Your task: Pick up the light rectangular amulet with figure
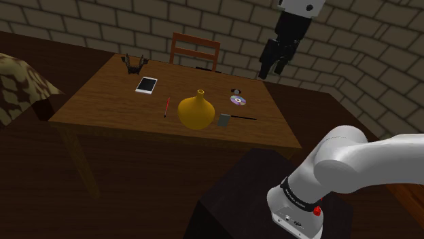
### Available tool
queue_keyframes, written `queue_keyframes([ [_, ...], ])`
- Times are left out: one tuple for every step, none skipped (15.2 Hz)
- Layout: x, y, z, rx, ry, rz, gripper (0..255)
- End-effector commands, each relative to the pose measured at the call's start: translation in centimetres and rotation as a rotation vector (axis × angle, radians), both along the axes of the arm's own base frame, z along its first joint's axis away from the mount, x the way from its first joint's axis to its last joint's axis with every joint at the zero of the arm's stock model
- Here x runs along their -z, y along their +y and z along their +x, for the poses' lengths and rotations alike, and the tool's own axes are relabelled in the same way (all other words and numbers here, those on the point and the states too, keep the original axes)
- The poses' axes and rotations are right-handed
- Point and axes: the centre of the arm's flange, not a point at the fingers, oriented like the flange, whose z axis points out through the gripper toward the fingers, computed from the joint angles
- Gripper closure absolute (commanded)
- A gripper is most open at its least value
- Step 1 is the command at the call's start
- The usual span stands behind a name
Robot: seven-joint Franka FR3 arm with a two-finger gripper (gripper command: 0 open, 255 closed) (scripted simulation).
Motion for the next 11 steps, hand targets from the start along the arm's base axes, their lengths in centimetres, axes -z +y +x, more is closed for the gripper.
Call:
queue_keyframes([
  [0.0,0.0,0.0,0.0,0.0,0.0,0],
  [1.1,-0.4,0.6,0.005,-0.001,-0.001,0],
  [2.3,-0.8,1.1,0.01,-0.001,-0.001,0],
  [3.4,-1.1,1.6,0.015,-0.002,-0.002,0],
  [4.5,-1.5,2.2,0.02,-0.003,-0.002,0],
  [5.6,-1.9,2.7,0.026,-0.004,-0.003,0],
  [6.8,-2.3,3.3,0.031,-0.004,-0.004,0],
  [7.9,-2.7,3.8,0.036,-0.005,-0.004,0],
  [9.0,-3.1,4.4,0.041,-0.006,-0.005,0],
  [10.2,-3.5,4.9,0.046,-0.007,-0.005,0],
  [11.3,-3.9,5.5,0.051,-0.007,-0.006,0],
])
